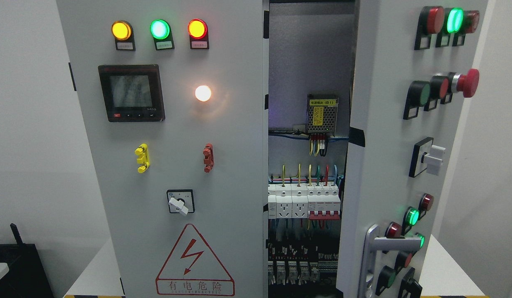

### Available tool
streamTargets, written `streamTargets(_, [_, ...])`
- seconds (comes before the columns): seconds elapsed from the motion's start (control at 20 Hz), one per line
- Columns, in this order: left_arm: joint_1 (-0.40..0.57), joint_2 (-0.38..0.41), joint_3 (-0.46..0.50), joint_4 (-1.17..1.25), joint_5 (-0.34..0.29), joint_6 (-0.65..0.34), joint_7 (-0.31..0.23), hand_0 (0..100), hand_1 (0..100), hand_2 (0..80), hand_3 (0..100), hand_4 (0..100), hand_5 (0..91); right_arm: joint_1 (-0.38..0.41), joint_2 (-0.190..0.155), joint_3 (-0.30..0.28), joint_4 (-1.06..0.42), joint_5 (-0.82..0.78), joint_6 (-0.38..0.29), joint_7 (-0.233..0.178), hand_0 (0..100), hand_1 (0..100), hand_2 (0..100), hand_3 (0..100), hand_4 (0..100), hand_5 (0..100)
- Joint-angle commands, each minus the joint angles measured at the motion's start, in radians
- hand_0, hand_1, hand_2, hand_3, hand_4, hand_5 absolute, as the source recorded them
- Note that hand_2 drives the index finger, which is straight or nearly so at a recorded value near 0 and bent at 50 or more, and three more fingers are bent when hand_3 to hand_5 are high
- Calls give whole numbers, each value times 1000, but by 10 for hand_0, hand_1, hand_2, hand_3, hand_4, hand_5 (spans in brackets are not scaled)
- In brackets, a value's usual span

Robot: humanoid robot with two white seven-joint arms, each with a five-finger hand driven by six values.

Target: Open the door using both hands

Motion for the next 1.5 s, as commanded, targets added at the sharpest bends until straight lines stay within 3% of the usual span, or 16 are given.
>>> streamTargets(0.0, [0, -17, -1, 0, 0, 0, 0, 0, 0, 0, 0, 33, 0, 0, 0, 0, 0, 0, 0, -1, 0, 0, 0, 0, 0, 0])
streamTargets(1.2, [-2, -20, -1, -3, 0, -1, -3, 0, 0, 0, 0, 32, 0, 0, 0, 0, 0, 0, 0, 1, 0, 0, 0, 0, 0, 0])
streamTargets(1.35, [8, -20, -18, -73, 2, -3, -3, 0, 0, 0, 0, 32, 0, 0, 0, 0, 0, 0, -1, 1, 0, 0, 0, 0, 0, 0])
streamTargets(1.45, [69, -12, -48, -217, 6, -3, -3, 0, 0, 0, 0, 32, 0, 0, 0, 0, 0, 0, 0, 1, 0, 0, 0, 0, 0, 0])
